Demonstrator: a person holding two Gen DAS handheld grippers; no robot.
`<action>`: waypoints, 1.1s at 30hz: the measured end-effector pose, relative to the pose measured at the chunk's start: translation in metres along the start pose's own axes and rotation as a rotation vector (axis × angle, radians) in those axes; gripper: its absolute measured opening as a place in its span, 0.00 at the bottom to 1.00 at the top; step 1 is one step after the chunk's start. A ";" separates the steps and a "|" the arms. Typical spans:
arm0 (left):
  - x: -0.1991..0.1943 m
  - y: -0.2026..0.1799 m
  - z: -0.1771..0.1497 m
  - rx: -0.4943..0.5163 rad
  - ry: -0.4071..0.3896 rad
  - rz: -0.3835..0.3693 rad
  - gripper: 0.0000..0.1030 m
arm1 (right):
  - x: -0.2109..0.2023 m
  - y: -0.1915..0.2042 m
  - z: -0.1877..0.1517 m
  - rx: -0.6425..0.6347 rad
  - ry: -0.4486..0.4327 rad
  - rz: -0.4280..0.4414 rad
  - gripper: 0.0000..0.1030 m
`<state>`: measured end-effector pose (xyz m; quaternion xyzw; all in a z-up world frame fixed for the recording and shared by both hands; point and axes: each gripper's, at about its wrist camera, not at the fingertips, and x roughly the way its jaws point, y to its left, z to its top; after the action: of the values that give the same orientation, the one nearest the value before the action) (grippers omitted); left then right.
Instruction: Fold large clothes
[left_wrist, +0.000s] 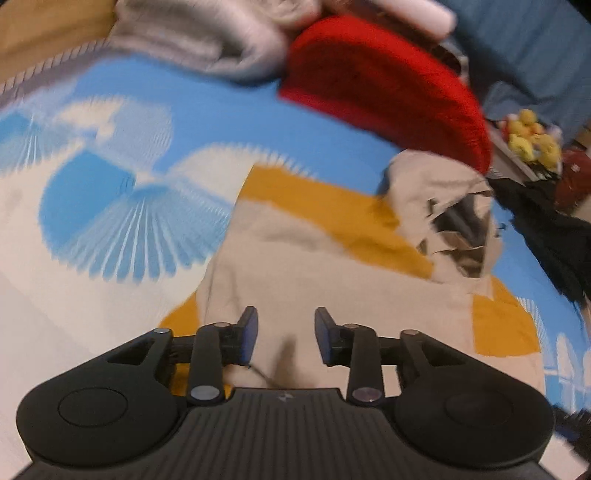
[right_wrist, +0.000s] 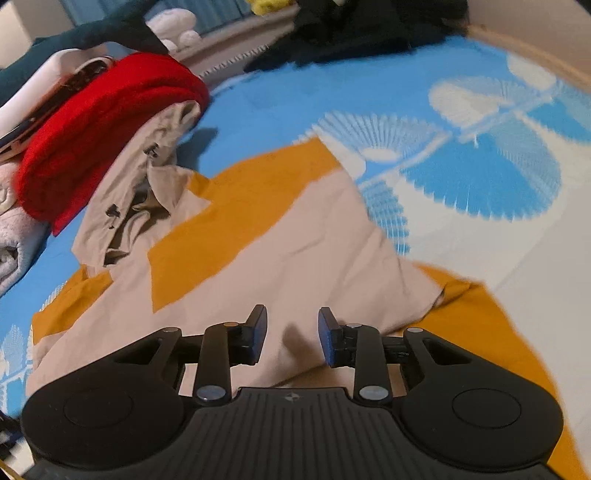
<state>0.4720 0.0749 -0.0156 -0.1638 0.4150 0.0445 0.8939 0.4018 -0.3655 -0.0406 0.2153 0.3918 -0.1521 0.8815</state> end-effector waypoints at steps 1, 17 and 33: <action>-0.005 -0.005 -0.002 0.024 -0.015 0.006 0.39 | -0.006 0.003 0.001 -0.030 -0.019 -0.003 0.31; -0.052 -0.074 -0.046 0.285 -0.200 -0.054 0.76 | -0.062 -0.017 -0.011 -0.168 -0.093 -0.008 0.31; -0.039 -0.092 -0.048 0.388 -0.309 0.005 0.80 | -0.052 -0.039 0.005 -0.164 -0.050 -0.001 0.32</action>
<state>0.4316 -0.0257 0.0091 0.0208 0.2744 -0.0091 0.9613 0.3541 -0.3967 -0.0084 0.1382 0.3811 -0.1253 0.9055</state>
